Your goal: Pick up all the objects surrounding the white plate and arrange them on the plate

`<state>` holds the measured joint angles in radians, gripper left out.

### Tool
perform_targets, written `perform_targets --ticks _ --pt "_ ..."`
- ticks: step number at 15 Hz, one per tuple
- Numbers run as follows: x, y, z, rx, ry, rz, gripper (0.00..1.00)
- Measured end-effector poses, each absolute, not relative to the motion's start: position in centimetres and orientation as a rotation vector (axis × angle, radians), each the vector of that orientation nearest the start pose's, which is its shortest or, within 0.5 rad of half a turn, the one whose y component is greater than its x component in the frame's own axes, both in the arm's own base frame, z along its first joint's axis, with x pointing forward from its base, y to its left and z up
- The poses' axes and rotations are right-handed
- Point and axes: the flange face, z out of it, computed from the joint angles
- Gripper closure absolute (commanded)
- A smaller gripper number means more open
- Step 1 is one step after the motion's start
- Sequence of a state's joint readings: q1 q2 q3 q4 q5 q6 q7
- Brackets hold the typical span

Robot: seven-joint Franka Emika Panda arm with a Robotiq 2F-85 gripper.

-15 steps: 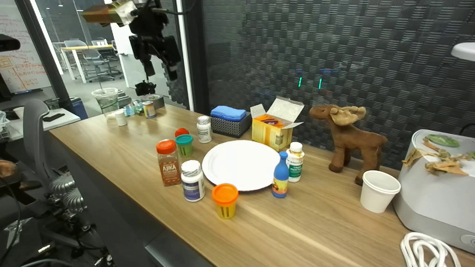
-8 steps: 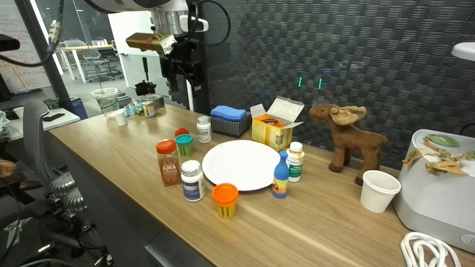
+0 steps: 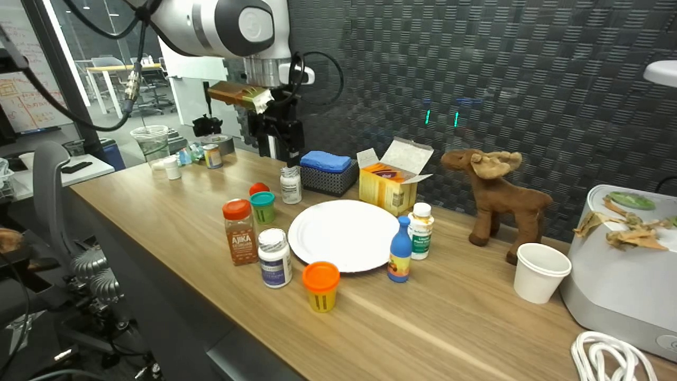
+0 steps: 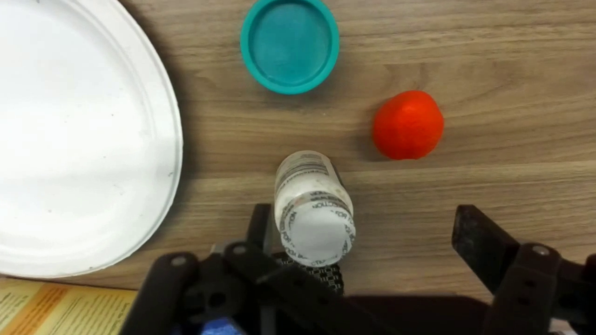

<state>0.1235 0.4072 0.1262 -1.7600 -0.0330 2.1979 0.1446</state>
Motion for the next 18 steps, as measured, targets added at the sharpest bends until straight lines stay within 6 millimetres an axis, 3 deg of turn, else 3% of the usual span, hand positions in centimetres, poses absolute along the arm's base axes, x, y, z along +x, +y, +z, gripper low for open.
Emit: perform_targets --ticks 3,4,6,12,18 --pt "64.5 14.9 32.6 -3.115 -0.133 -0.004 0.0" --pt "64.7 14.7 32.3 -3.118 -0.119 0.007 0.25" --pt "65.0 14.5 31.8 -3.121 -0.102 0.023 0.34" --pt "65.8 14.5 31.7 -3.123 -0.087 0.035 0.8" --pt "66.0 14.2 34.5 -3.106 0.006 -0.009 0.8"
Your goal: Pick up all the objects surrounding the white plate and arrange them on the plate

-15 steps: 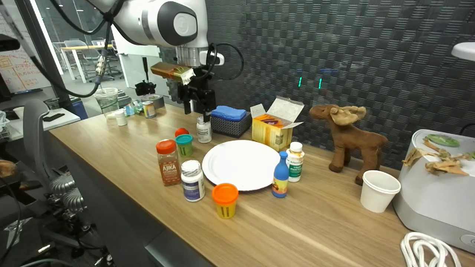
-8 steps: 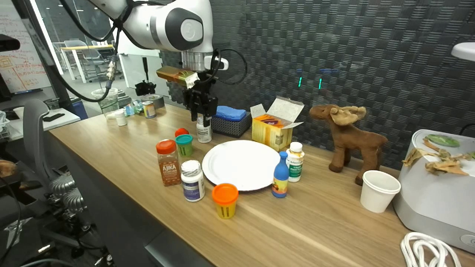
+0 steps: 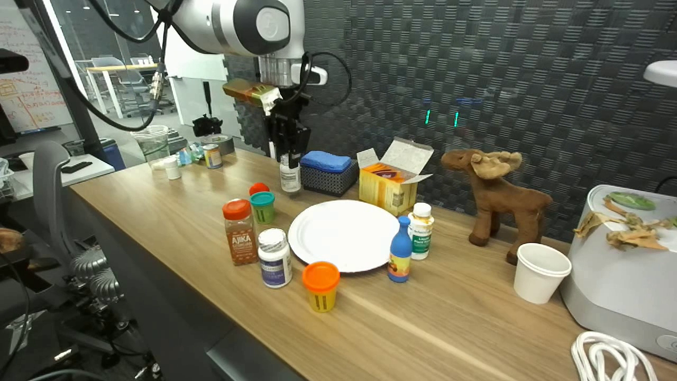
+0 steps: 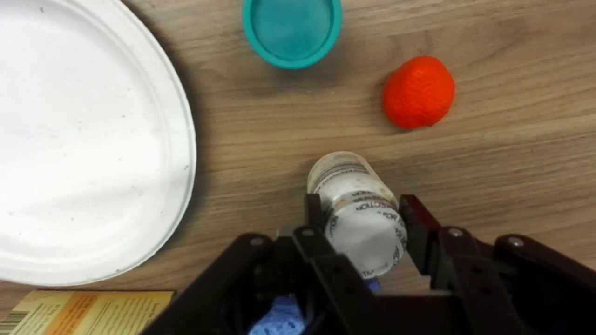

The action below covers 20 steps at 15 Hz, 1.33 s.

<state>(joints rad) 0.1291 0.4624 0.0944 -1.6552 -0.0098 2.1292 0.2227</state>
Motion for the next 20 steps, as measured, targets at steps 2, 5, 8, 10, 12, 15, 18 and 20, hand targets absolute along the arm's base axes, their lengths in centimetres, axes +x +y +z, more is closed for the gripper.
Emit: perform_targets --ticks 2,5,8,10,12,15,18,20 --pt "66.0 13.4 36.1 -3.104 0.098 -0.041 0.8" --pt "65.7 11.5 38.1 -3.102 0.236 -0.074 0.8" --pt "65.0 9.2 38.8 -3.094 0.352 -0.074 0.8" --pt "64.4 7.6 38.5 -3.084 0.423 -0.053 0.8" --pt "63.9 5.9 37.7 -3.068 0.497 -0.021 0.8" --pt "63.3 3.3 36.4 -3.046 0.604 0.018 0.8" --pt "63.2 1.0 35.6 -3.036 0.682 0.02 0.8" --pt "63.2 -0.2 35.5 -3.03 0.72 0.02 0.8"
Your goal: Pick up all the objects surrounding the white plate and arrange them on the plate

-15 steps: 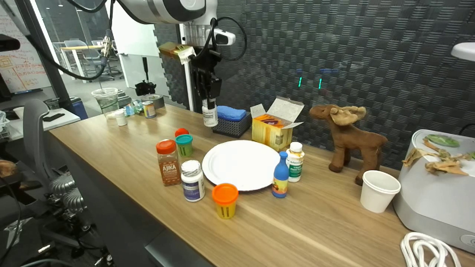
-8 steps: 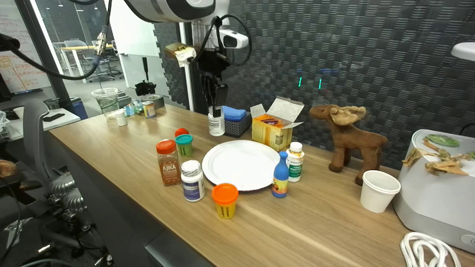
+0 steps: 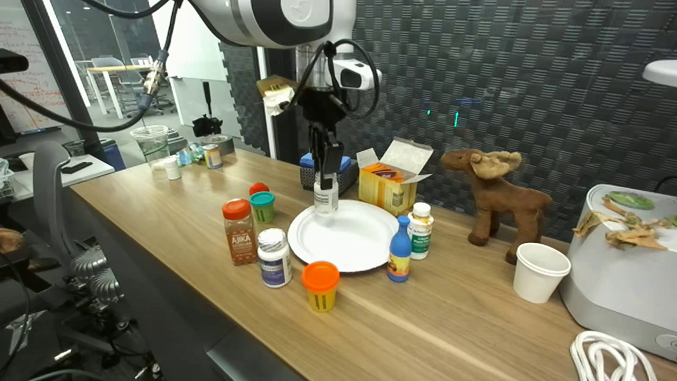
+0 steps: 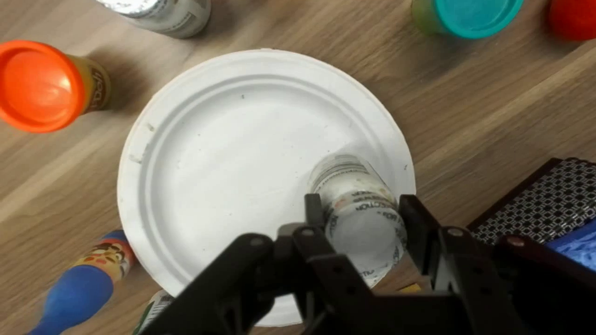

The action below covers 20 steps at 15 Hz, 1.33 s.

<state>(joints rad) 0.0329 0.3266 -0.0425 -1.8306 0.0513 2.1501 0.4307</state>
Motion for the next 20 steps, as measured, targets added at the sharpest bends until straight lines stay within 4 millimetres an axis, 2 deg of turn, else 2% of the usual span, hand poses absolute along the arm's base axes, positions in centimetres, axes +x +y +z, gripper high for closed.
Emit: perform_targets --ticks 4,9,10,12,15,18,20 --pt "63.6 -1.7 35.3 -3.024 0.755 0.012 0.8" --pt "64.8 -2.0 35.0 -3.021 0.762 -0.014 0.8" --pt "65.1 -2.0 34.9 -3.021 0.762 -0.019 0.3" --pt "65.6 -2.0 34.7 -3.021 0.76 -0.022 0.23" --pt "65.8 -1.7 34.3 -3.024 0.748 -0.017 0.01" --pt "65.7 -0.8 34.4 -3.011 0.73 -0.012 0.0" --pt "65.6 -0.1 35.4 -3.005 0.711 -0.033 0.0"
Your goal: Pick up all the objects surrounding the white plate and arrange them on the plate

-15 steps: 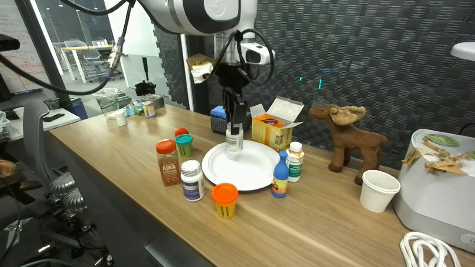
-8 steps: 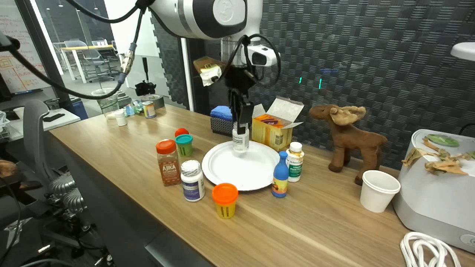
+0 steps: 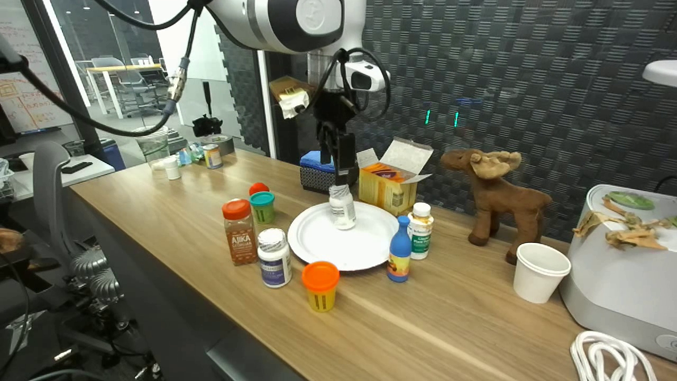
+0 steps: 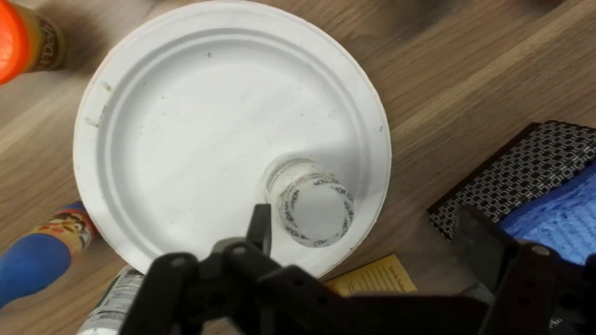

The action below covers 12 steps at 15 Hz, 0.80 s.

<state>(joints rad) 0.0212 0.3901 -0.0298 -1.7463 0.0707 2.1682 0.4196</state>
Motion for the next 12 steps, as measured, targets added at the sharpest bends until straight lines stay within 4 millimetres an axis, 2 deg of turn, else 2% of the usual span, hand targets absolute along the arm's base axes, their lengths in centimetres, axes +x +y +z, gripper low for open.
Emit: perform_targets --ticks 3,6,9,12 --pt "65.0 -0.1 39.1 -2.998 0.691 -0.111 0.01" --pt "63.5 -2.1 43.2 -2.987 0.702 -0.176 0.0" --pt "62.3 -5.3 44.7 -2.981 0.712 -0.183 0.0" --pt "61.8 -6.3 44.7 -2.975 0.696 -0.179 0.0"
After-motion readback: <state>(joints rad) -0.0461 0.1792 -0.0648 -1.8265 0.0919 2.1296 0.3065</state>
